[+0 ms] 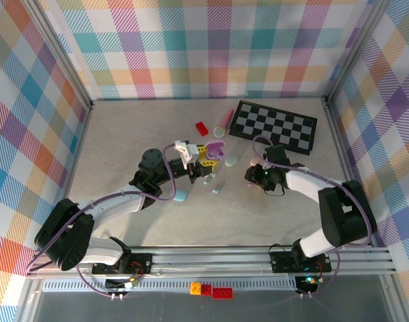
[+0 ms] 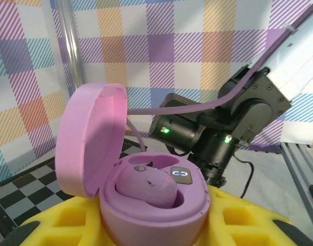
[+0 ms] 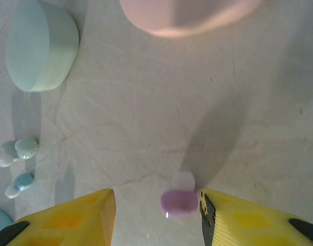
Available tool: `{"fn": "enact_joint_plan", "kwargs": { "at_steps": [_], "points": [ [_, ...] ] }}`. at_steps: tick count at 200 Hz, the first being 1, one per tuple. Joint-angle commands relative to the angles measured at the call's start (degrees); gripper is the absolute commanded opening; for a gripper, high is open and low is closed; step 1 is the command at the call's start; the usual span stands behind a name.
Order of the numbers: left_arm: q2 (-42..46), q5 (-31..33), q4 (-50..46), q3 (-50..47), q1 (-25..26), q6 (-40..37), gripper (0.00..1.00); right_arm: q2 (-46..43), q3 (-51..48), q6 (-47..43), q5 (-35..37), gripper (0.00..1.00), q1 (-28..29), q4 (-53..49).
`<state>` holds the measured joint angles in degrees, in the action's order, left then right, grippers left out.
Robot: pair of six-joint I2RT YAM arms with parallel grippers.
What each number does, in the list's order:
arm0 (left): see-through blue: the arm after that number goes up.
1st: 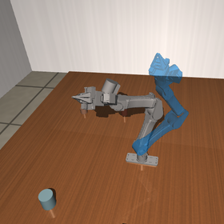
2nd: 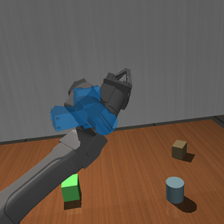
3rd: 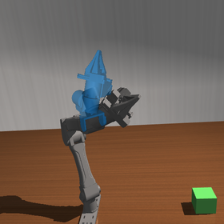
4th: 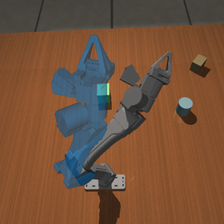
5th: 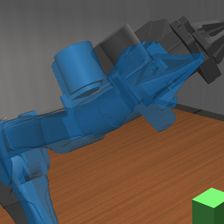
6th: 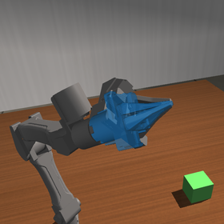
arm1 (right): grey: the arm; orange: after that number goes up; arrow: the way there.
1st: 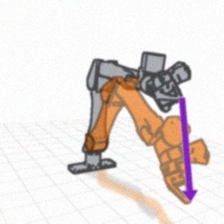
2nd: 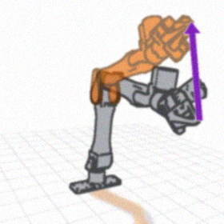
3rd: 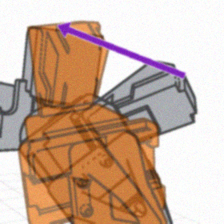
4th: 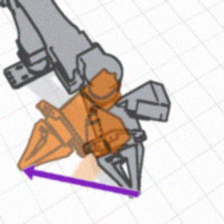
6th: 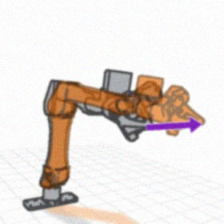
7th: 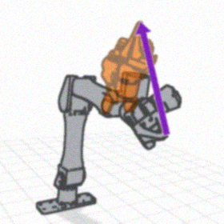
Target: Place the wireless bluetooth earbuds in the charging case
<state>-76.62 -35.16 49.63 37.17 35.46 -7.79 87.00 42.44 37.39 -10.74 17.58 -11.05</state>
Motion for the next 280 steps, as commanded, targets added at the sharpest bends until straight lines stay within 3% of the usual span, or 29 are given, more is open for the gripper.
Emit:
{"fn": "enact_joint_plan", "kwargs": {
  "at_steps": [1,60,91,119,201,226,259,280],
  "points": [
    [2.2,-1.6,1.1,-0.8,-0.3,1.5,0.32,3.2,3.4,-4.5,0.9,0.49,-0.1,1.6],
    [5.3,-0.4,0.4,-2.7,-0.3,2.0,0.32,7.7,4.5,-7.8,-1.2,0.51,-0.1,0.1],
    [5.6,-0.8,-0.1,-2.6,-0.3,2.1,0.32,5.0,1.4,-8.3,-4.3,0.51,0.0,0.7],
    [5.2,-1.2,-0.4,-2.1,-0.3,2.1,0.32,2.6,-1.4,-6.6,-7.5,0.44,0.1,1.0],
    [4.1,-1.6,-0.3,-1.3,-0.2,2.2,0.32,-3.0,-3.6,-5.2,-7.8,0.49,1.9,-1.6],
    [4.4,-1.1,-0.5,-1.5,-0.3,2.4,0.32,-5.1,-1.6,-7.0,-1.3,0.49,3.2,-6.9],
    [5.0,-0.3,1.9,-3.2,-1.5,4.6,0.32,-5.1,5.0,-11.4,14.3,0.50,9.4,-18.6],
    [6.1,0.3,3.0,-5.0,-3.3,6.0,0.32,-3.8,8.1,-13.2,20.5,0.50,12.6,-22.6]
  ]
}}
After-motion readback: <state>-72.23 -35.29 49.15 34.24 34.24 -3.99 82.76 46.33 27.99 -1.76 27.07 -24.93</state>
